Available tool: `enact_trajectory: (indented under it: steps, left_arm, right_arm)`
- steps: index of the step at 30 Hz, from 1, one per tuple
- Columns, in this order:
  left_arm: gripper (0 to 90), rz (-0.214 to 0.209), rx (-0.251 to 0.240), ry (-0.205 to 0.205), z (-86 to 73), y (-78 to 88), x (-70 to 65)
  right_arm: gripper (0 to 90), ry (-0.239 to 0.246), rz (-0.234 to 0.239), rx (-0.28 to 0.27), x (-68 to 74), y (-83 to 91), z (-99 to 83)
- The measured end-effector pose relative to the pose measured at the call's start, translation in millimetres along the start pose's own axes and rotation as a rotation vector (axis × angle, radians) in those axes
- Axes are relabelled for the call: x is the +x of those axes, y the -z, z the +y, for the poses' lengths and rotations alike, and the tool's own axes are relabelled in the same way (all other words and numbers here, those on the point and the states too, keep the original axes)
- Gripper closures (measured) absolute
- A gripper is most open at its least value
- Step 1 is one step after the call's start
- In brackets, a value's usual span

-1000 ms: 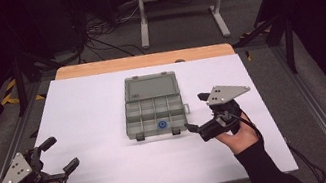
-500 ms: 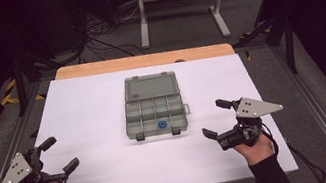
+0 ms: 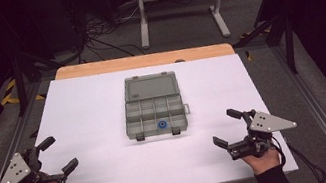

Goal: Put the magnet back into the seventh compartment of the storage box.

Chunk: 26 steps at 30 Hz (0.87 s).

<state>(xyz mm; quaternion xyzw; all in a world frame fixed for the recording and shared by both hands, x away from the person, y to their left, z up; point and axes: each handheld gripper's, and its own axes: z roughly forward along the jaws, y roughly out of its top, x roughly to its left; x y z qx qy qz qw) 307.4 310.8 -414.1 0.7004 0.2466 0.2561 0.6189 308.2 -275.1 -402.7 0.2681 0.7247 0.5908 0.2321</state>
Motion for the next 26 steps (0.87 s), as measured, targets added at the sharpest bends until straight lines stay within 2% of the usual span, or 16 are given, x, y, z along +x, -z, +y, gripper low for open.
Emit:
enact_trajectory:
  steps: [4,14,22,26]
  left_arm:
    - [0.9,-0.006,0.005,-0.002,0.0,-1.0,-0.3]
    - [1.0,-0.015,0.018,-0.006,0.1,-1.4,0.0]
    - [1.0,-0.020,0.021,-0.004,-0.4,-2.4,1.0]
    - [1.0,-0.022,0.023,-0.002,-0.9,-2.8,1.1]
  right_arm:
    - [0.3,0.019,-0.010,-0.024,2.1,3.9,-11.2]
    - [0.2,-0.014,-0.032,-0.016,6.3,6.0,-32.9]
    - [0.2,0.018,-0.028,0.032,8.8,-1.2,-35.0]
    - [0.3,0.023,-0.032,0.034,9.2,-1.7,-34.5]
